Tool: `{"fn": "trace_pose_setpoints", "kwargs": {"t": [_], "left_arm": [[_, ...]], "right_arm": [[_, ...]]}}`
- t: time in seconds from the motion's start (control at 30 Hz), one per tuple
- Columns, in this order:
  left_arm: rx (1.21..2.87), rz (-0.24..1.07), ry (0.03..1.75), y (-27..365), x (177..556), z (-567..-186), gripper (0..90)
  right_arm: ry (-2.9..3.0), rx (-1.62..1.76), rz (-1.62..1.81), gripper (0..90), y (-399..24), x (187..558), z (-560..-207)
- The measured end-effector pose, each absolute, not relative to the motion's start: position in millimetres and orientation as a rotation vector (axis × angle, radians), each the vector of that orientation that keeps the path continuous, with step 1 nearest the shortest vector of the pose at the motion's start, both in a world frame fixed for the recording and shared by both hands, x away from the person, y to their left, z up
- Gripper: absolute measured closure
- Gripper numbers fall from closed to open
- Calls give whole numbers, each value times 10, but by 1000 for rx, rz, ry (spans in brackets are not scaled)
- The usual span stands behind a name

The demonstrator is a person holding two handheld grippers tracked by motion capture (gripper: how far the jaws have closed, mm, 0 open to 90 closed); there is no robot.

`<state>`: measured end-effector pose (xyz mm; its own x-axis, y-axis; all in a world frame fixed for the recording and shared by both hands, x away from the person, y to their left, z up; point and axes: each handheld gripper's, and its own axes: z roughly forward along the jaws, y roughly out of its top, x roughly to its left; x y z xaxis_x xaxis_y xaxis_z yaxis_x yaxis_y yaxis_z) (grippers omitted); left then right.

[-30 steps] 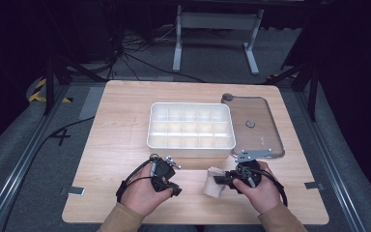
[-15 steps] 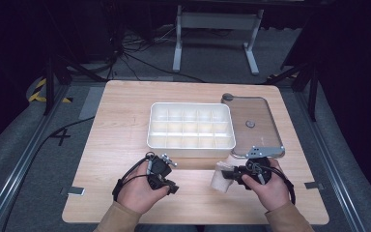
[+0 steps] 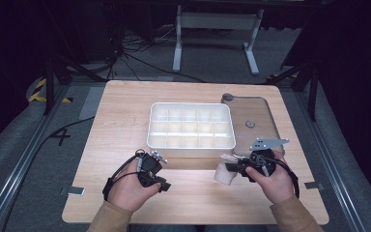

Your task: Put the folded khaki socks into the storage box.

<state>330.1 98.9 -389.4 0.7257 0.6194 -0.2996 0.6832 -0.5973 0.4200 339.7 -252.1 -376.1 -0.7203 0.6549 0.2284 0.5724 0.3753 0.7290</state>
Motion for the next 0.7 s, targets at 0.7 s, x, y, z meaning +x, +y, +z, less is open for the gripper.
{"fn": "trace_pose_setpoints", "kwargs": {"t": [0.7], "left_arm": [[2375,-124,1090,1283,3365,-3845,636]], "right_arm": [[2619,1045,1028,730,-2557,3804,-3299]]}}
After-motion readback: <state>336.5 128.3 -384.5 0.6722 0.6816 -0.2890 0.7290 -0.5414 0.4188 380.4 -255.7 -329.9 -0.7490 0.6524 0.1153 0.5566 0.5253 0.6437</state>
